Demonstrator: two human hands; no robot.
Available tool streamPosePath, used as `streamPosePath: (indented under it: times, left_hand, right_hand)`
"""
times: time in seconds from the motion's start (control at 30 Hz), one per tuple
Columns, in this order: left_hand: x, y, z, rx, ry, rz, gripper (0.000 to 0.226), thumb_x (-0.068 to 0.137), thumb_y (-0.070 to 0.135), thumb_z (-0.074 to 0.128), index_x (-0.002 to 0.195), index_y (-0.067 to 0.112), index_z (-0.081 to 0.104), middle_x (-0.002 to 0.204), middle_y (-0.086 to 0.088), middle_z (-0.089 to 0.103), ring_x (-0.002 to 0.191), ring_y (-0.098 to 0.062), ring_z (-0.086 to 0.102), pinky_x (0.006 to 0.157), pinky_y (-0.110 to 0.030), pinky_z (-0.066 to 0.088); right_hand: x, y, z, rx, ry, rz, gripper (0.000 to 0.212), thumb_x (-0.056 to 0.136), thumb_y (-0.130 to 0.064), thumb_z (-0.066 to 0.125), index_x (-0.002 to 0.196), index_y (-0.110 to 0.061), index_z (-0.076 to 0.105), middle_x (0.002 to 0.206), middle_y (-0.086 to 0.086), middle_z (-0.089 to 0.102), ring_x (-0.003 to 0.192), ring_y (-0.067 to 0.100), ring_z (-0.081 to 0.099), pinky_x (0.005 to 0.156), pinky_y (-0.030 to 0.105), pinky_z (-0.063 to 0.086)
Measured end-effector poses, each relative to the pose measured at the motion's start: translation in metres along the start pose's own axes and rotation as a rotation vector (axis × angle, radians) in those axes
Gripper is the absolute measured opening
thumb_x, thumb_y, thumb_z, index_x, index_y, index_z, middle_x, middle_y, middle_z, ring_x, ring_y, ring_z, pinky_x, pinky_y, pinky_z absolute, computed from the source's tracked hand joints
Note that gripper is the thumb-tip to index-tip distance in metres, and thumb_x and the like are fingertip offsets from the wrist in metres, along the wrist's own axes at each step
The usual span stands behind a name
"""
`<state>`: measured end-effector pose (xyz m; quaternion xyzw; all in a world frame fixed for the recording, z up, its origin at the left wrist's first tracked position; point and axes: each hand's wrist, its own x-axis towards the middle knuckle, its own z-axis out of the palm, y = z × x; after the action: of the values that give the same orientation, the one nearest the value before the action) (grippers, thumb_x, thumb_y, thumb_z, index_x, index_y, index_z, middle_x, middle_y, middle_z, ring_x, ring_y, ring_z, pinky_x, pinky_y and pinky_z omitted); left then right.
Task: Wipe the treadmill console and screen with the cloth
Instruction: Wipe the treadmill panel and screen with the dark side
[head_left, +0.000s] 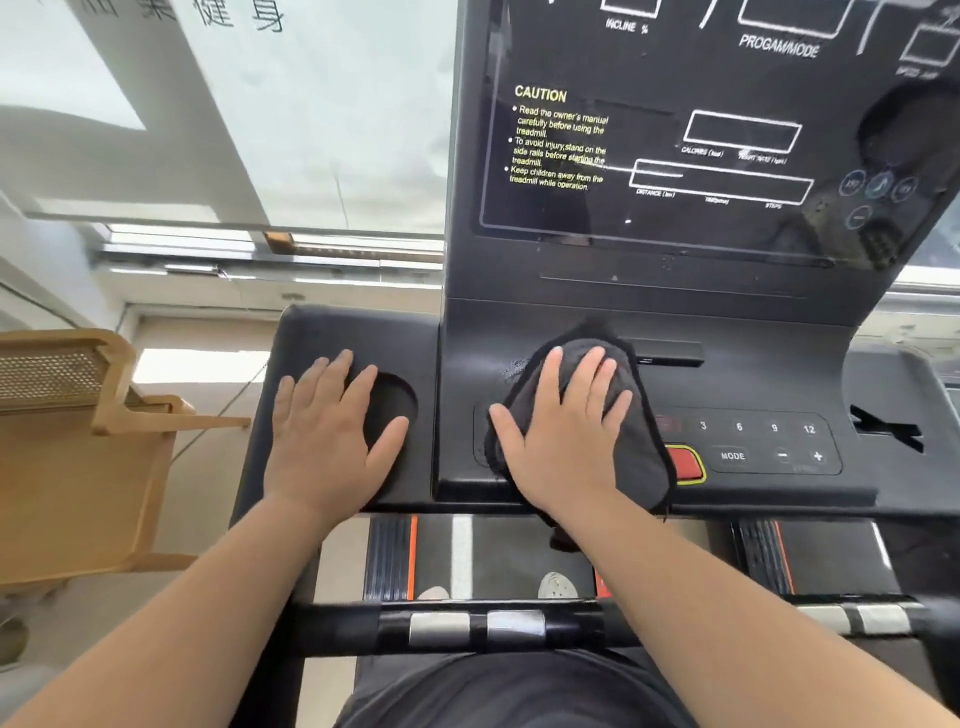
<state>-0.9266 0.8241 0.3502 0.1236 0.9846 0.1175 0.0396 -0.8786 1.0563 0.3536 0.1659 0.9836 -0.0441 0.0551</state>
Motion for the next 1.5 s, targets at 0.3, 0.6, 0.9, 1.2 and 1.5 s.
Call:
streamPosePath:
  times: [0.3, 0.6, 0.9, 1.2, 1.5]
  left_hand:
    - [-0.001, 0.001, -0.002, -0.070, 0.022, 0.003, 0.075, 0.090, 0.062, 0.025, 0.146, 0.018, 0.048, 0.159, -0.010, 0.038, 0.150, -0.032, 0.026, 0.125, -0.052, 0.008]
    - [-0.002, 0.002, -0.005, -0.065, 0.013, 0.004, 0.076, 0.091, 0.065, 0.022, 0.145, 0.019, 0.049, 0.159, -0.009, 0.039, 0.150, -0.032, 0.028, 0.125, -0.053, 0.011]
    - [-0.003, 0.001, -0.006, -0.084, 0.009, 0.012, 0.083, 0.088, 0.072, 0.024, 0.147, 0.018, 0.047, 0.160, -0.007, 0.038, 0.151, -0.030, 0.026, 0.125, -0.053, 0.010]
    - [-0.002, 0.000, -0.005, -0.086, 0.005, 0.014, 0.085, 0.087, 0.072, 0.022, 0.148, 0.018, 0.047, 0.160, -0.008, 0.037, 0.151, -0.031, 0.024, 0.125, -0.053, 0.009]
    - [-0.003, -0.002, -0.004, -0.136, 0.029, 0.024, 0.077, 0.093, 0.063, 0.017, 0.149, 0.017, 0.043, 0.158, -0.008, 0.040, 0.150, -0.031, 0.028, 0.124, -0.055, 0.012]
  right_hand:
    - [0.002, 0.033, -0.011, -0.150, -0.096, -0.827, 0.072, 0.100, -0.067, 0.035, 0.162, -0.034, 0.022, 0.173, 0.000, 0.011, 0.160, 0.030, 0.002, 0.127, 0.057, 0.002]
    - [-0.053, 0.019, -0.006, 0.119, -0.083, -0.002, 0.106, 0.086, -0.082, -0.012, 0.165, -0.012, 0.000, 0.169, 0.029, -0.002, 0.155, 0.049, -0.010, 0.125, 0.057, -0.004]
    - [0.015, -0.024, -0.001, -0.029, 0.042, -0.105, 0.081, 0.100, -0.056, 0.016, 0.163, -0.007, 0.006, 0.164, 0.040, -0.003, 0.152, 0.058, -0.002, 0.125, 0.064, 0.008]
    - [-0.010, 0.061, -0.008, -0.270, -0.099, -0.739, 0.077, 0.101, -0.059, 0.034, 0.163, -0.017, 0.016, 0.170, 0.019, 0.015, 0.157, 0.045, 0.007, 0.125, 0.062, 0.019]
    - [0.013, -0.019, -0.009, -0.043, -0.021, -0.122, 0.100, 0.093, -0.075, 0.014, 0.163, -0.005, -0.002, 0.166, 0.031, -0.014, 0.155, 0.049, -0.012, 0.126, 0.059, 0.001]
